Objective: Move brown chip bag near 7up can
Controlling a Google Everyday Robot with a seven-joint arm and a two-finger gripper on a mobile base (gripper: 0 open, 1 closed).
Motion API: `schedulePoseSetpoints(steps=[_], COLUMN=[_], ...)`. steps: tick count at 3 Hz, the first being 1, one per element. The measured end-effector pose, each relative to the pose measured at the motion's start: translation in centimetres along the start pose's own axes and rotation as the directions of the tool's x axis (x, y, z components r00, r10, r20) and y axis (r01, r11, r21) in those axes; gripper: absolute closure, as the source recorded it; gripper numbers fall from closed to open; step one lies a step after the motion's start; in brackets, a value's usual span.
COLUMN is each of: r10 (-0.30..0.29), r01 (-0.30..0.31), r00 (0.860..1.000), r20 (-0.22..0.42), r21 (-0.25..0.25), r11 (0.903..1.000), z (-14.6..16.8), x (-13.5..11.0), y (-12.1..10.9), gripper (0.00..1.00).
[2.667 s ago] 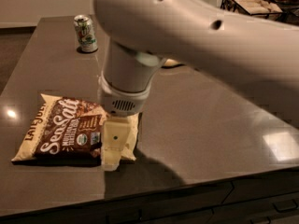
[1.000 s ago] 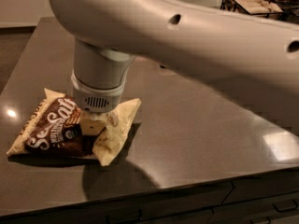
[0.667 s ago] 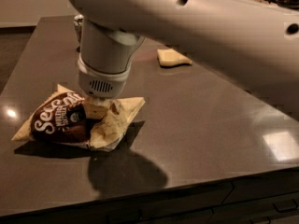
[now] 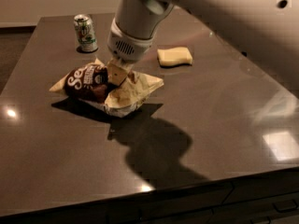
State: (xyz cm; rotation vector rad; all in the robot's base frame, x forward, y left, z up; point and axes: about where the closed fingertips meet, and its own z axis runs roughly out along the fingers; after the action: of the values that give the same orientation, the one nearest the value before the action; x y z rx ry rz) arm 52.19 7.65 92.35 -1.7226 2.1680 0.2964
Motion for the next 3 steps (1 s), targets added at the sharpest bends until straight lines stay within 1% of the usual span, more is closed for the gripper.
schedulePoseSetpoints(steps=[1, 2, 3], r10=[0.102, 0.156, 0.192], r01=[-0.103, -0.160, -0.198], r00=[0.994, 0.986, 0.980], r20=[0.032, 0.057, 0.060], r21=[0.040, 0.080, 0.131], r11=[0.9938, 0.9839, 0.9713], z=[-0.8, -1.6, -1.4], x=[-0.4, -1.5, -2.0], y=[-4.3, -7.1, -9.8], gripper=[1.00, 1.00, 1.00])
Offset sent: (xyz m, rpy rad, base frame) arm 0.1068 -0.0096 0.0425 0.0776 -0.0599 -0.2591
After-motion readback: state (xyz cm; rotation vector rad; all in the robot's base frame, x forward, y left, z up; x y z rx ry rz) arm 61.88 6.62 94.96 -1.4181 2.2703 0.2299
